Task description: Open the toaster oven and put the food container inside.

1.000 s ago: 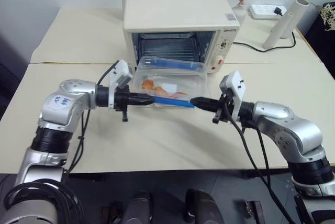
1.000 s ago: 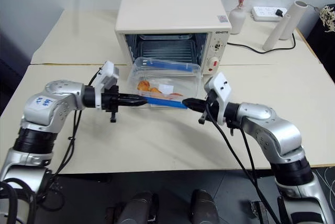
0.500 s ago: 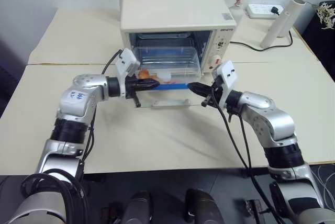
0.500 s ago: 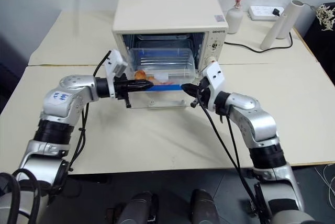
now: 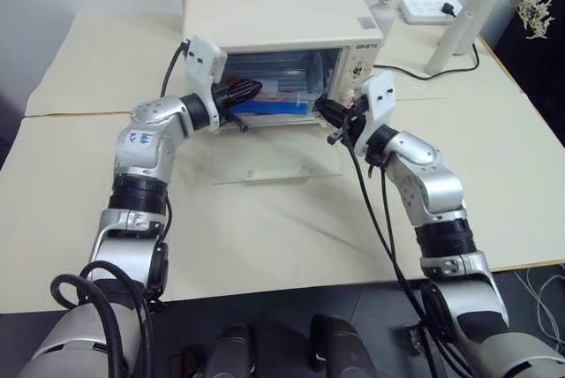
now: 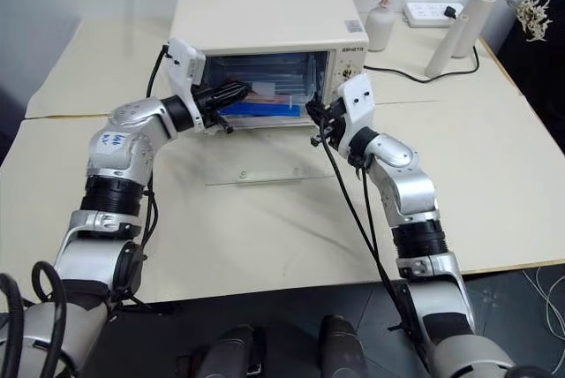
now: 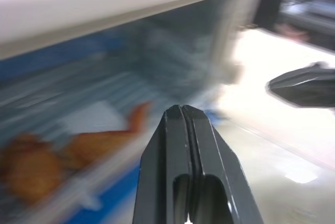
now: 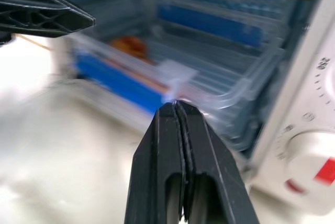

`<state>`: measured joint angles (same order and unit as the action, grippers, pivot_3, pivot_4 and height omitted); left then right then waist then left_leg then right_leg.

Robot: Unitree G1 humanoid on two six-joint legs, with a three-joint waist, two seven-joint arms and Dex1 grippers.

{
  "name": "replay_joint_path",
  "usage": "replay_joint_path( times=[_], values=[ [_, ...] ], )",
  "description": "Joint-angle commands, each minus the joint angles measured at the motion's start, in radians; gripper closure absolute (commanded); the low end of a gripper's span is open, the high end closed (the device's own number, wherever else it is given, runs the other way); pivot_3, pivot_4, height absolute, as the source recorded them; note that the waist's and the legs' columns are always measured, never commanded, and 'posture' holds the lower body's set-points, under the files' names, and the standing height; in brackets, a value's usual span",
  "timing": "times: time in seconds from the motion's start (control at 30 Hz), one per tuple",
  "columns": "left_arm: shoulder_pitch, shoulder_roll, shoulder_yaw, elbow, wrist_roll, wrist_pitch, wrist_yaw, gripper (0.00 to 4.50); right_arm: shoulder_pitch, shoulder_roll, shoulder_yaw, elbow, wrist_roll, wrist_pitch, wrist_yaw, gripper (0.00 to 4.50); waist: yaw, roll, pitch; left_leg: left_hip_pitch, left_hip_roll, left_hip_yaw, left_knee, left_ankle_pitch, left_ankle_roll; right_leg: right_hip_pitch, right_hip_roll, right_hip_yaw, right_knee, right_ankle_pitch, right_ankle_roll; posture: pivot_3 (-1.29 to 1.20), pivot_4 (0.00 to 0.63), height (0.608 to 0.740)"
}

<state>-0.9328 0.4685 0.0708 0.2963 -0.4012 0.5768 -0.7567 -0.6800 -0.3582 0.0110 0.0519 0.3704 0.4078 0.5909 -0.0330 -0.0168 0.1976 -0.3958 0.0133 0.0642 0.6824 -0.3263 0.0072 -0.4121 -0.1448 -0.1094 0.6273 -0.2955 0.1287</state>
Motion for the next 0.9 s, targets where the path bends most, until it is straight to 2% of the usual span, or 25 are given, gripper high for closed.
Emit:
replay_joint_path(
  times=[0.03, 0.07, 0.13, 0.27, 0.43, 0.6, 0.9],
  values=[
    [0.051, 0.095, 0.095, -0.250, -0.190, 0.221, -0.074, 4.50, 0.092, -0.076, -0.062, -0.224, 0.132, 0.133, 0.071, 4.47, 0.002, 0.000, 0.000, 0.000, 0.000, 0.000, 0.000, 0.000, 0.000, 0.000, 0.000, 0.000, 0.000, 0.000, 0.000, 0.00, 0.150, 0.740],
    [0.069, 0.135, 0.124, -0.299, -0.241, 0.284, -0.089, 4.50, 0.134, -0.109, -0.076, -0.285, 0.171, 0.174, 0.095, 4.47, 0.004, 0.000, 0.000, 0.000, 0.001, -0.001, 0.001, 0.000, 0.000, 0.000, 0.000, 0.001, 0.000, 0.000, 0.000, 0.00, 0.150, 0.740],
    [0.090, 0.223, 0.184, -0.366, -0.332, 0.392, -0.127, 4.12, 0.219, -0.180, -0.095, -0.384, 0.228, 0.240, 0.140, 4.50, 0.007, 0.000, 0.000, 0.000, 0.001, -0.002, 0.002, 0.000, 0.000, 0.001, 0.000, 0.002, 0.000, 0.000, 0.000, 0.00, 0.150, 0.740],
    [0.126, 0.434, 0.258, -0.428, -0.461, 0.521, -0.266, 3.03, 0.362, -0.253, -0.112, -0.479, 0.262, 0.307, 0.140, 4.50, 0.009, 0.000, 0.000, 0.004, 0.000, -0.002, 0.001, 0.000, 0.000, 0.003, 0.000, 0.003, 0.000, 0.000, 0.000, 0.00, 0.150, 0.740],
    [0.228, 0.631, 0.250, -0.495, -0.459, 0.476, -0.420, 1.52, 0.445, -0.206, -0.065, -0.451, 0.161, 0.278, 0.036, 4.50, 0.010, 0.000, 0.000, 0.007, 0.000, 0.000, 0.000, 0.000, 0.000, 0.004, 0.000, 0.006, 0.000, 0.000, 0.000, 0.00, 0.150, 0.740],
    [0.274, 0.719, 0.258, -0.511, -0.453, 0.426, -0.485, 0.07, 0.430, -0.101, -0.021, -0.324, 0.062, 0.203, -0.051, 4.50, 0.015, 0.000, 0.000, 0.006, 0.000, 0.001, 0.000, 0.000, 0.000, 0.003, 0.000, 0.007, 0.000, 0.000, -0.001, 0.00, 0.150, 0.740],
    [0.283, 0.766, 0.262, -0.500, -0.422, 0.348, -0.482, 0.02, 0.286, -0.021, 0.012, -0.086, -0.043, 0.050, -0.052, 4.50, 0.012, 0.000, 0.000, 0.006, 0.000, 0.002, 0.000, 0.000, 0.000, 0.003, 0.000, 0.007, 0.000, 0.000, -0.001, 0.00, 0.150, 0.740]
  ],
)
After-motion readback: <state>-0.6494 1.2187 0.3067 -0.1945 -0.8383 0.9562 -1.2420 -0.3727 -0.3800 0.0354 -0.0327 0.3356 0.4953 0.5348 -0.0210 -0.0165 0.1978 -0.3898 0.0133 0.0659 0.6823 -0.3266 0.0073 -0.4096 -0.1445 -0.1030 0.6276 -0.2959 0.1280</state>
